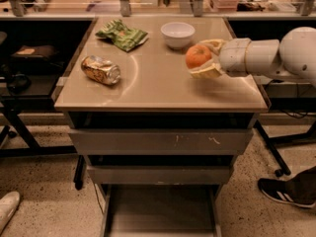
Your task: Pick orange from bottom drawer and place on counter
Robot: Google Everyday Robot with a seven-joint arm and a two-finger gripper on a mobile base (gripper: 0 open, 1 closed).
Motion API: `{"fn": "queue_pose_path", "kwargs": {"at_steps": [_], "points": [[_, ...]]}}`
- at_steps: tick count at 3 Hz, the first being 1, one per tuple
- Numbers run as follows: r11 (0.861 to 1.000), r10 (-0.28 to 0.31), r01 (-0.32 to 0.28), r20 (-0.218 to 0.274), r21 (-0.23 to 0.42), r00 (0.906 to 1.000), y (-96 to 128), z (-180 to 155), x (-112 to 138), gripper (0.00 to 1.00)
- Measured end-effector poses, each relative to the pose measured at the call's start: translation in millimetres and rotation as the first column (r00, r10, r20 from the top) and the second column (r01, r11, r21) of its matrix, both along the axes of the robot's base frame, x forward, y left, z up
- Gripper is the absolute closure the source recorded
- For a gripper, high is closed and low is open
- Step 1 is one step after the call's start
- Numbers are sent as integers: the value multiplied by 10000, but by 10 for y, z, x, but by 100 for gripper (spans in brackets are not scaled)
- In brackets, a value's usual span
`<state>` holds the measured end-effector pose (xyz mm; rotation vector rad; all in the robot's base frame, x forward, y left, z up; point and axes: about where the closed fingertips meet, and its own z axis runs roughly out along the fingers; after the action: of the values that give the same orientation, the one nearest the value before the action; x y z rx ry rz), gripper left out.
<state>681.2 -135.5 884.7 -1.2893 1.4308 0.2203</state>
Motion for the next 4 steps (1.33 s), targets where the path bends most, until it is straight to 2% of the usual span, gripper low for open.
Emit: {"fn": "queue_pose_path", "kwargs": {"at_steps": [1, 3, 4], "points": [[9952, -894, 912, -469, 367, 9949, -82, -94, 141, 100], [9813, -1620, 1739, -1331, 826, 9778, -102, -347, 385, 100], [9810, -1628, 1750, -1352, 835, 9773, -101, -350, 387, 80]]}}
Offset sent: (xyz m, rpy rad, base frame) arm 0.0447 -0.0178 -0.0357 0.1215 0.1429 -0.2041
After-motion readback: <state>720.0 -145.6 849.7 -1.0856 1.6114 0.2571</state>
